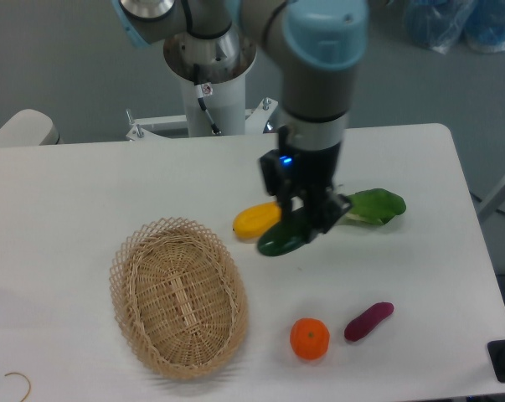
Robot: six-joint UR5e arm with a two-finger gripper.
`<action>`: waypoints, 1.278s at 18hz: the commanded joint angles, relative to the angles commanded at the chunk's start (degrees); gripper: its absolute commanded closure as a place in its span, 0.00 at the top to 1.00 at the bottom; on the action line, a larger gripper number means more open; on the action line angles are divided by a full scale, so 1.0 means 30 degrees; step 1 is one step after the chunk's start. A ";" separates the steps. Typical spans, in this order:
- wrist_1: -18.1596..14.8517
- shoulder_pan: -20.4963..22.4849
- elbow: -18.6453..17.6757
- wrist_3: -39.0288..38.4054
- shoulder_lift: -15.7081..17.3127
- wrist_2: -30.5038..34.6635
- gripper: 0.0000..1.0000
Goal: Place the cucumber in the basket
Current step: 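Carry the held cucumber over to the wicker basket and lower it, then lower the cucumber into the basket and open the gripper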
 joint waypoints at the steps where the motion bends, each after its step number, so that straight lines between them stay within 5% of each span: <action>1: 0.0291 -0.0381 -0.0118 -0.1083 -0.0087 0.0030 0.33; 5: 0.1172 -0.2198 -0.1023 -0.5917 -0.0615 0.0117 0.33; 8: 0.3245 -0.3487 -0.2457 -0.8413 -0.1141 0.0350 0.34; 16: 0.8492 -0.5160 -0.6089 -0.7686 -0.2840 0.4102 0.34; 23: 0.9200 -0.5687 -0.6623 -0.7861 -0.3925 0.5391 0.34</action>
